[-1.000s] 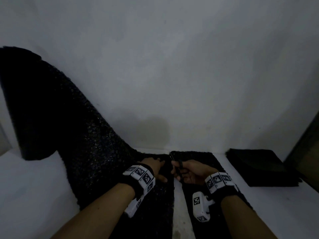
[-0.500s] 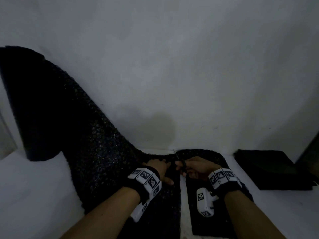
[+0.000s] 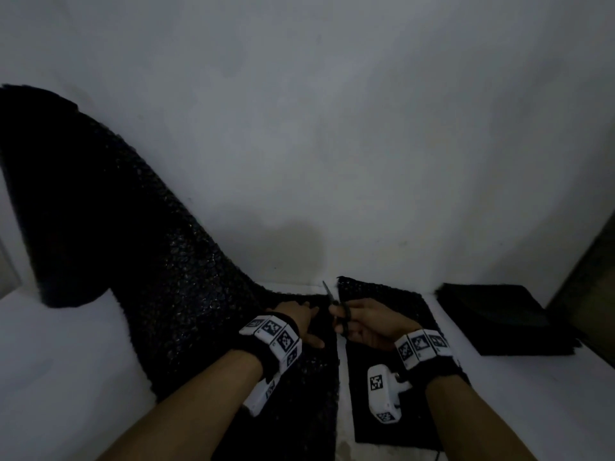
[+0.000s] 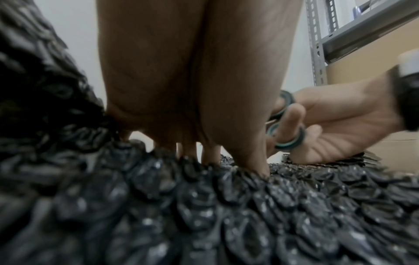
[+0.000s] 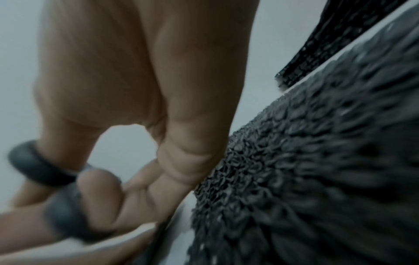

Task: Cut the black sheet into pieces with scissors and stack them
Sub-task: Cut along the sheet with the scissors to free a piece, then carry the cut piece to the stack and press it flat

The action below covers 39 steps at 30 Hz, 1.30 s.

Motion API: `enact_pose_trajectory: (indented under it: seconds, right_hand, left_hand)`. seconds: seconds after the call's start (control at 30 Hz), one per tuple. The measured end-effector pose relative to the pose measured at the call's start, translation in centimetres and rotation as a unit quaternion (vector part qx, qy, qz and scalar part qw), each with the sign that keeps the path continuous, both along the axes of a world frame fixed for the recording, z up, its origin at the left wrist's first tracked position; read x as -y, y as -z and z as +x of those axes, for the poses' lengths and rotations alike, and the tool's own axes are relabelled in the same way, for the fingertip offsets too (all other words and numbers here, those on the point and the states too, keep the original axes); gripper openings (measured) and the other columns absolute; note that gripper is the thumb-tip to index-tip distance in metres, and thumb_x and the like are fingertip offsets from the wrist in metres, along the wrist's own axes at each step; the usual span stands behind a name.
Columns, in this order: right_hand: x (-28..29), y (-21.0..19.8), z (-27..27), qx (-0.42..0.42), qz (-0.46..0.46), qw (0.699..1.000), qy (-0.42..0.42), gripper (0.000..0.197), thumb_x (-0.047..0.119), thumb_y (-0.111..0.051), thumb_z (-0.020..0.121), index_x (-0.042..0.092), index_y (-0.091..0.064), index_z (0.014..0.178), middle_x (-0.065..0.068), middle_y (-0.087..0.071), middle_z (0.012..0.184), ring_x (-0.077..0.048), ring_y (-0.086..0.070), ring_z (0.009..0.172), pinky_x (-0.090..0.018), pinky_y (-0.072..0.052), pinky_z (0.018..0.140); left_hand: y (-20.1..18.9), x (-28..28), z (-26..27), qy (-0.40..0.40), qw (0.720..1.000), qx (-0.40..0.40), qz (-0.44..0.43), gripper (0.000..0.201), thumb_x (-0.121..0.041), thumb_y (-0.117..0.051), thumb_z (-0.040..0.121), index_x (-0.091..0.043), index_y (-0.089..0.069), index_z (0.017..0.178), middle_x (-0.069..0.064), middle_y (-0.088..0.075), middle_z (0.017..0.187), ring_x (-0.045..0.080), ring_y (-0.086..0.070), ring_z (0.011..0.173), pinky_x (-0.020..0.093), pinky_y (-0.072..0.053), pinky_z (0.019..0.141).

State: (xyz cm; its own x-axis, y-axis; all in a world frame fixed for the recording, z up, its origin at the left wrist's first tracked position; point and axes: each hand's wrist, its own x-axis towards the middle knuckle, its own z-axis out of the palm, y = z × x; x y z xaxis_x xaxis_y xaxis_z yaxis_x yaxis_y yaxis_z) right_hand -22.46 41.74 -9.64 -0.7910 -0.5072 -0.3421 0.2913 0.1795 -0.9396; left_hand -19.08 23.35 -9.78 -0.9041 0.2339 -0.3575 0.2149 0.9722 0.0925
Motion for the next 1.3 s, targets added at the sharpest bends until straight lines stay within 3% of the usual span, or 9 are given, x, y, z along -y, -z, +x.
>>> enact_pose_trajectory:
  seconds: [0.23, 0.4, 0.53, 0.6, 0.8, 0.87, 0.97, 1.07, 1.3]
  right_hand:
    - [-1.2, 0.0, 3.0, -0.074, 0.020, 0.996, 0.048, 0.024, 0.010, -0.046, 0.105, 0.010, -0.050, 0.081, 0.003, -0.078, 0.098, -0.020, -0.075, 0.083, -0.019, -0.049, 0.056]
    - [-1.4, -1.3, 4.9, -0.127, 0.011, 0.990, 0.051, 0.028, 0.005, -0.047, 0.103, 0.009, -0.053, 0.076, -0.004, -0.077, 0.097, -0.017, -0.073, 0.077, -0.017, -0.043, 0.047]
    - [-0.6, -2.5, 6.2, -0.169, 0.016, 0.981, 0.091, 0.026, 0.000, -0.049, 0.100, -0.008, -0.061, 0.078, -0.023, -0.064, 0.076, -0.016, -0.063, 0.058, -0.017, -0.042, 0.044]
    - [-0.3, -2.9, 6.8, -0.166, 0.000, 0.981, 0.100, 0.025, 0.002, -0.051, 0.100, -0.020, -0.064, 0.101, -0.032, -0.068, 0.090, -0.015, -0.068, 0.061, -0.018, -0.047, 0.046]
    - [-0.3, -4.5, 9.0, -0.074, -0.089, 0.992, 0.059, 0.018, 0.004, -0.063, 0.095, -0.009, -0.067, 0.107, -0.023, -0.072, 0.108, -0.020, -0.073, 0.087, -0.021, -0.057, 0.070]
    - [-0.8, -4.6, 9.4, -0.077, -0.093, 0.991, 0.049, 0.013, 0.004, -0.065, 0.094, -0.005, -0.067, 0.104, -0.020, -0.073, 0.102, -0.022, -0.073, 0.092, -0.022, -0.058, 0.074]
    - [-2.7, -4.3, 9.4, -0.154, 0.042, 0.987, 0.036, 0.006, 0.003, -0.064, 0.094, 0.000, -0.070, 0.093, -0.023, -0.073, 0.099, -0.027, -0.074, 0.092, -0.023, -0.059, 0.070]
    - [-5.5, -3.6, 8.9, -0.223, 0.212, 0.951, 0.001, 0.015, 0.006, -0.065, 0.093, 0.011, -0.074, 0.082, -0.014, -0.075, 0.090, -0.020, -0.072, 0.083, -0.025, -0.059, 0.070]
    - [-10.0, -3.4, 9.7, -0.327, 0.311, 0.892, -0.010, 0.012, 0.033, -0.078, 0.084, 0.026, -0.078, 0.074, 0.008, -0.072, 0.071, -0.003, -0.064, 0.068, -0.016, -0.049, 0.065]
  left_hand:
    - [-0.6, -0.3, 0.2, -0.023, 0.999, -0.006, 0.027, 0.069, -0.050, -0.054, 0.098, -0.006, -0.038, 0.149, 0.017, -0.041, 0.151, 0.032, -0.046, 0.133, 0.037, -0.041, 0.106]
    - [-3.2, -0.7, 1.4, -0.103, 0.973, -0.099, 0.183, 0.056, -0.047, -0.038, 0.104, 0.002, -0.062, 0.087, 0.020, -0.066, 0.093, 0.031, -0.063, 0.085, 0.031, -0.046, 0.070]
    - [-5.5, -2.3, 4.1, -0.190, 0.863, 0.048, 0.466, 0.067, -0.062, -0.052, 0.093, 0.001, -0.071, 0.100, 0.014, -0.073, 0.085, 0.032, -0.073, 0.088, 0.042, -0.061, 0.080]
    - [-6.2, -2.5, 5.7, -0.190, 0.803, 0.107, 0.554, 0.061, -0.051, -0.061, 0.093, 0.007, -0.067, 0.112, 0.017, -0.071, 0.086, 0.036, -0.072, 0.096, 0.046, -0.060, 0.084]
    - [-6.4, -1.6, 8.1, -0.218, 0.692, 0.143, 0.673, 0.052, -0.028, -0.066, 0.095, 0.017, -0.057, 0.121, 0.027, -0.055, 0.101, 0.033, -0.066, 0.088, 0.040, -0.060, 0.078]
    - [-6.0, -1.3, 8.3, -0.228, 0.714, 0.116, 0.652, 0.045, -0.026, -0.063, 0.097, 0.012, -0.059, 0.121, 0.026, -0.061, 0.103, 0.031, -0.068, 0.088, 0.040, -0.061, 0.078]
    - [-5.0, -0.4, 8.0, -0.199, 0.884, -0.021, 0.422, 0.037, -0.034, -0.063, 0.096, 0.001, -0.066, 0.106, 0.018, -0.070, 0.099, 0.028, -0.071, 0.086, 0.045, -0.061, 0.081]
    - [-4.8, -0.3, 8.6, -0.141, 0.974, -0.094, 0.151, 0.045, -0.050, -0.059, 0.094, -0.006, -0.056, 0.085, 0.011, -0.061, 0.080, 0.028, -0.064, 0.068, 0.038, -0.057, 0.063]
    - [-2.9, -2.2, 9.5, -0.102, 0.989, -0.055, -0.097, 0.065, -0.064, -0.056, 0.090, -0.005, -0.059, 0.118, 0.006, -0.056, 0.092, 0.027, -0.061, 0.089, 0.033, -0.050, 0.070]
